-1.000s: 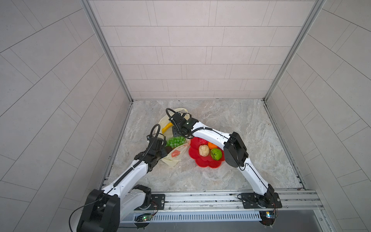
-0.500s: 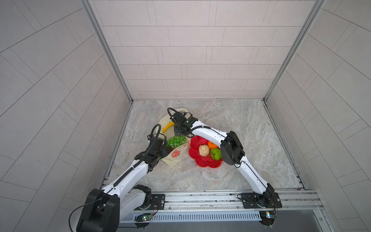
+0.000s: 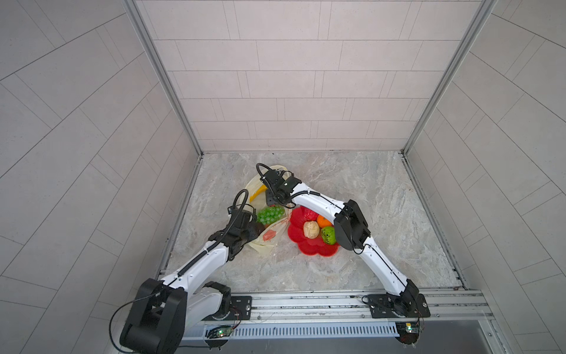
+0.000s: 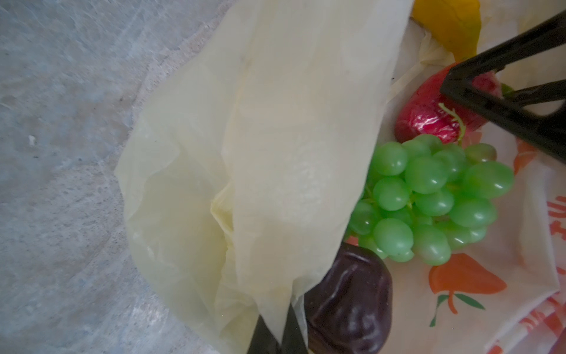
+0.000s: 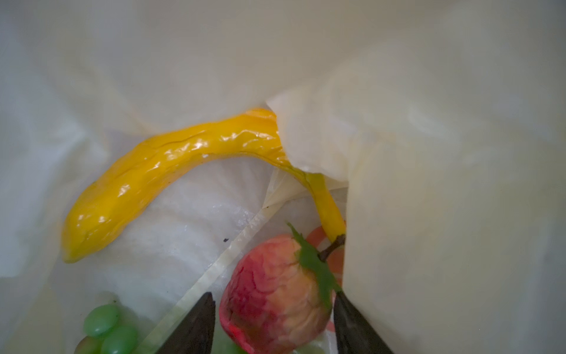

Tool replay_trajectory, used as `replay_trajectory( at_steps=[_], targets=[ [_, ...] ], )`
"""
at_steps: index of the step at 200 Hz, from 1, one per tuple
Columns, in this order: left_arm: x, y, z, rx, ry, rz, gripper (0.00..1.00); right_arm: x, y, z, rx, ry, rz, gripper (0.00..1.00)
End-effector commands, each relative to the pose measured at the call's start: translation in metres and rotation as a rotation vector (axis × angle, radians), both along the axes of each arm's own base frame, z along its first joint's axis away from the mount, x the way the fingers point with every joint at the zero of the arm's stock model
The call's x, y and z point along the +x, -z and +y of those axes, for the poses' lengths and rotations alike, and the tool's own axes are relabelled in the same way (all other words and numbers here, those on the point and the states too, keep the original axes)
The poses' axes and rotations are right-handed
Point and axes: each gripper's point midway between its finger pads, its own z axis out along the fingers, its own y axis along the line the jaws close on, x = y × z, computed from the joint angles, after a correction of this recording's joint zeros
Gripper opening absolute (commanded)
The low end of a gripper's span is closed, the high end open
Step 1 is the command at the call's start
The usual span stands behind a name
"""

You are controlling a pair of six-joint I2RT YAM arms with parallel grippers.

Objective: Take fruits out of the plastic bag
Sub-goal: Pick up the fruit from the plastic bag.

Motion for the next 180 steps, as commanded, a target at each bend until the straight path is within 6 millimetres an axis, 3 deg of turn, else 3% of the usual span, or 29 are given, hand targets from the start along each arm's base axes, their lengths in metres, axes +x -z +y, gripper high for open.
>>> replay_trajectory(
  at_steps=[1, 37, 71, 109, 180],
  targets=[
    [0.000, -0.002, -0.004, -0.007, 0.015, -0.010, 0.03, 0.003, 0.011, -0.009, -0.026, 0.034, 0.024, 0.64],
    [0.000, -0.002, -0.004, -0.005, 0.016, -0.014, 0.03, 0.013, 0.018, -0.006, -0.009, 0.029, 0.010, 0.67],
    [0.000, -0.004, -0.001, 0.006, 0.010, -0.021, 0.03, 0.018, 0.018, -0.004, 0.003, 0.026, 0.012, 0.59],
    [0.000, -0.005, 0.000, 0.014, 0.004, -0.022, 0.03, 0.014, -0.008, 0.005, 0.036, -0.011, -0.014, 0.52],
    [0.000, -0.006, 0.004, 0.032, -0.007, -0.022, 0.04, -0.008, -0.068, 0.024, 0.078, -0.113, -0.100, 0.47]
  ],
)
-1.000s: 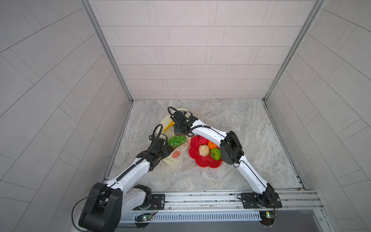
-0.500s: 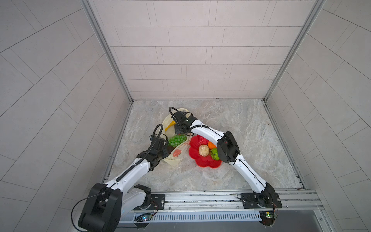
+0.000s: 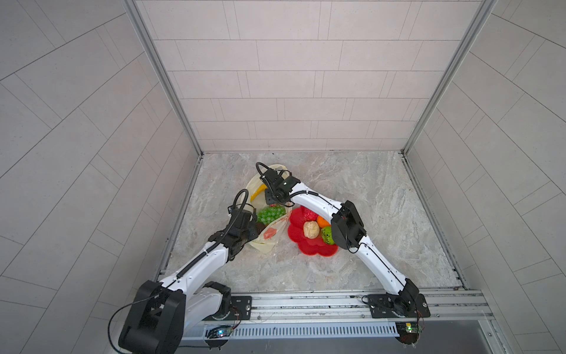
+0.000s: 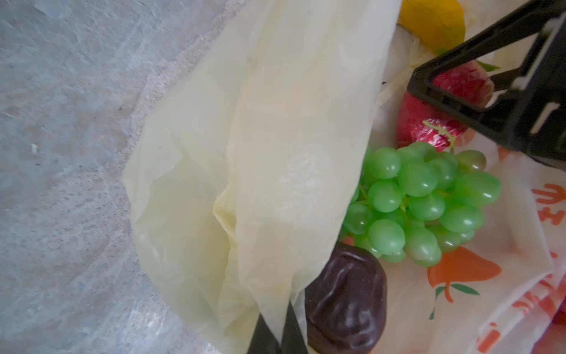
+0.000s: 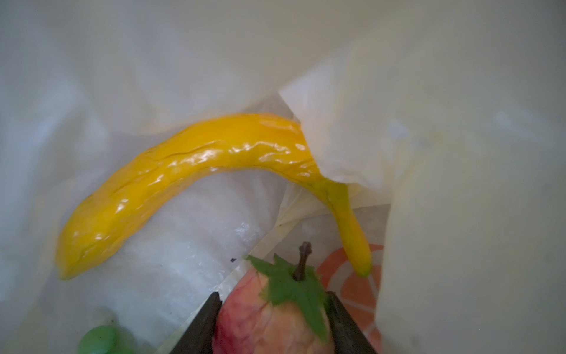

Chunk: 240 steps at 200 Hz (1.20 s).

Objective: Take fruits out of the plastic bag
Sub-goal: Pick up the fruit from the plastic bag.

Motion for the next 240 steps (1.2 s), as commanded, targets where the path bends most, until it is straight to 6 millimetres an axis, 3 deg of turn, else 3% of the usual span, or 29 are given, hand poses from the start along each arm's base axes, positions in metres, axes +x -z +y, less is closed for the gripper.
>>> replay_trajectory(
  at_steps=[1, 43, 85, 119, 155, 208, 240],
  targets=[
    [-0.001, -0.001, 0.004, 0.025, -0.009, -0.001, 0.04, -0.013, -0.064, 0.011, 0.064, -0.049, -0.078, 0.47],
    [-0.002, -0.003, 0.007, 0.039, -0.015, -0.004, 0.04, -0.031, -0.092, 0.012, 0.095, -0.092, -0.136, 0.46],
    [-0.002, -0.005, 0.009, 0.047, -0.019, -0.011, 0.04, -0.051, -0.116, -0.019, 0.111, -0.096, -0.212, 0.46],
    [-0.002, -0.008, 0.011, 0.055, -0.026, -0.017, 0.04, -0.072, -0.135, -0.071, 0.055, -0.059, -0.309, 0.46],
    [-0.001, -0.009, 0.012, 0.061, -0.029, -0.019, 0.04, -0.092, -0.143, -0.132, -0.027, -0.004, -0.388, 0.44],
    [0.000, -0.007, 0.013, 0.067, -0.030, -0.016, 0.04, -0.098, -0.117, -0.224, -0.080, 0.154, -0.396, 0.43],
    [0.000, -0.007, 0.013, 0.068, -0.030, -0.013, 0.04, -0.092, -0.096, -0.267, -0.090, 0.249, -0.366, 0.43]
  ],
)
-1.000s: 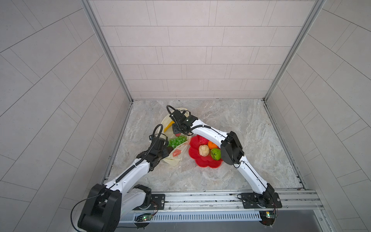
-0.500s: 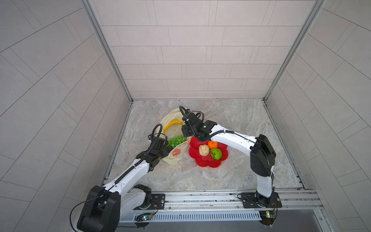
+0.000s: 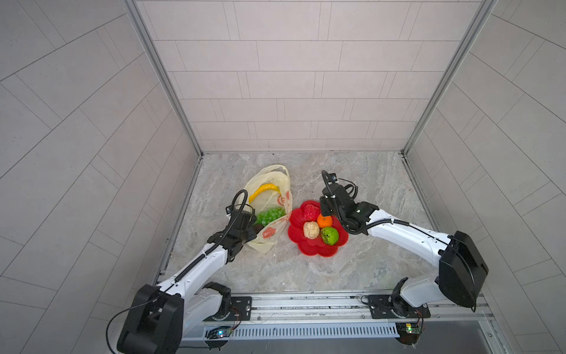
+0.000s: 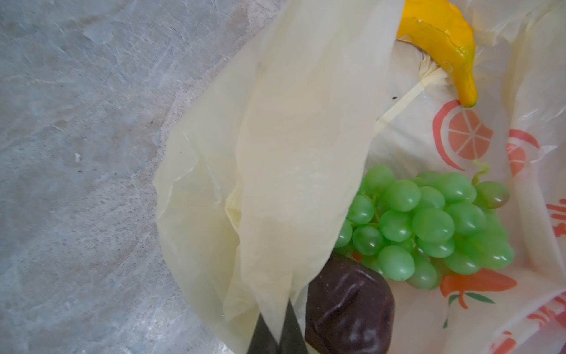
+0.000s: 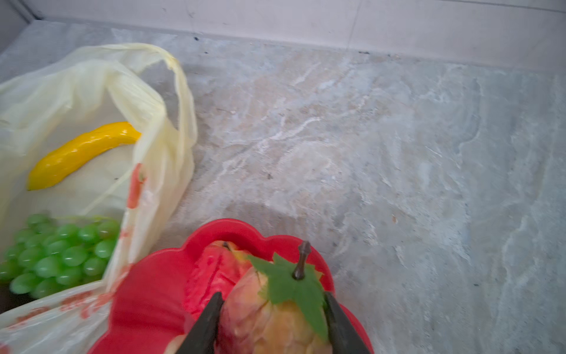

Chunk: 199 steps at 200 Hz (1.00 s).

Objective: Take fruits out of the plastic bag
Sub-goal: Pick up the fruit from the plastic bag, then place the fruit on the plate.

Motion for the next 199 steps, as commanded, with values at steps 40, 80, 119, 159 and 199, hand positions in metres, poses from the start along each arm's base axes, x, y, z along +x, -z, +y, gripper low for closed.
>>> replay_trajectory(
  at_steps=[40, 80, 119, 159, 199],
  targets=[
    [0.001, -0.002, 0.003, 0.029, 0.001, 0.005, 0.04, 0.021, 0.011, -0.034, 0.035, 0.105, -0.026, 0.43],
    [0.000, -0.002, 0.004, 0.036, -0.003, 0.007, 0.04, 0.040, 0.019, -0.019, 0.059, 0.114, -0.023, 0.42],
    [0.000, -0.004, 0.005, 0.037, -0.005, 0.001, 0.04, 0.056, 0.033, -0.012, 0.085, 0.152, -0.047, 0.42],
    [0.000, -0.004, 0.006, 0.040, -0.008, 0.000, 0.04, 0.059, 0.040, 0.002, 0.071, 0.154, -0.082, 0.42],
    [-0.001, -0.005, 0.006, 0.041, -0.007, 0.000, 0.04, 0.053, 0.056, 0.002, 0.030, 0.196, -0.086, 0.42]
  ],
)
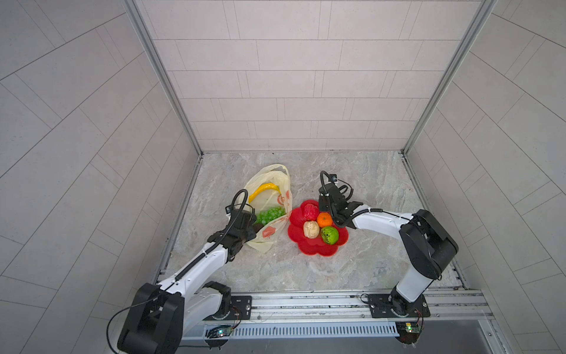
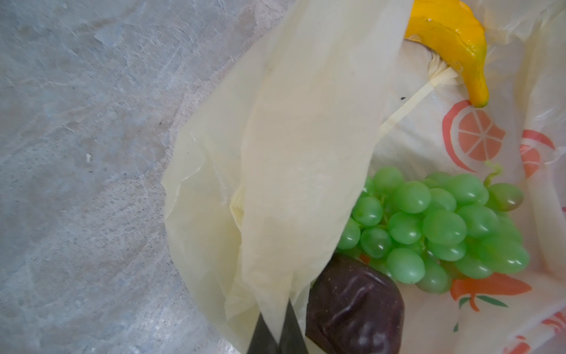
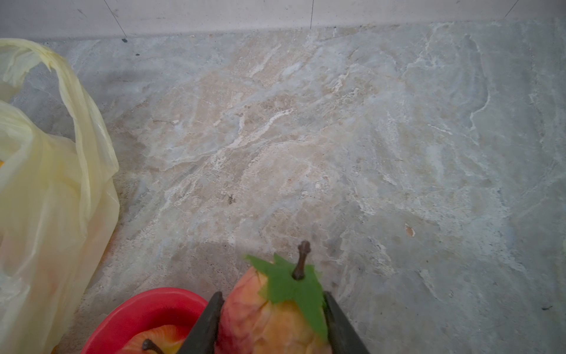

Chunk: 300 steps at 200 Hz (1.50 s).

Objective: Take fruits out of the plastic bag
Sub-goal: Place the fruit on the plate.

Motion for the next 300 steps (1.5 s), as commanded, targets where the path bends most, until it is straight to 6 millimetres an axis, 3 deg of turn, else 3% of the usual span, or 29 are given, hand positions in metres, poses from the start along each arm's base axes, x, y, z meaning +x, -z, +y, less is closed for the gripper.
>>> replay_trajectory(
  at_steps=[1, 114, 150, 192, 257, 282, 300],
  targets=[
    [0.000, -0.006, 0.003, 0.023, 0.001, -0.006, 0.04, 0.002, 0.002, -0.006, -0.010, 0.066, -0.036, 0.42],
    [0.000, -0.008, 0.003, 0.023, 0.004, -0.008, 0.04, -0.023, 0.027, 0.001, -0.027, 0.049, -0.005, 0.49],
    [0.000, -0.008, 0.003, 0.024, 0.003, -0.010, 0.04, -0.026, 0.020, -0.001, -0.016, 0.054, -0.003, 0.61],
    [0.000, -0.008, 0.003, 0.024, 0.003, -0.009, 0.04, -0.029, 0.016, -0.001, -0.003, 0.050, 0.004, 0.63],
    [0.001, -0.006, 0.001, 0.017, 0.011, -0.005, 0.05, -0.039, -0.012, -0.004, 0.038, 0.035, -0.003, 0.63],
    [0.000, -0.005, 0.000, 0.015, 0.013, -0.002, 0.05, -0.051, -0.031, 0.012, 0.069, -0.030, 0.012, 0.63],
    [-0.003, -0.004, 0.000, 0.003, 0.008, 0.003, 0.13, -0.064, -0.047, 0.035, 0.071, -0.105, 0.015, 0.63]
  ],
)
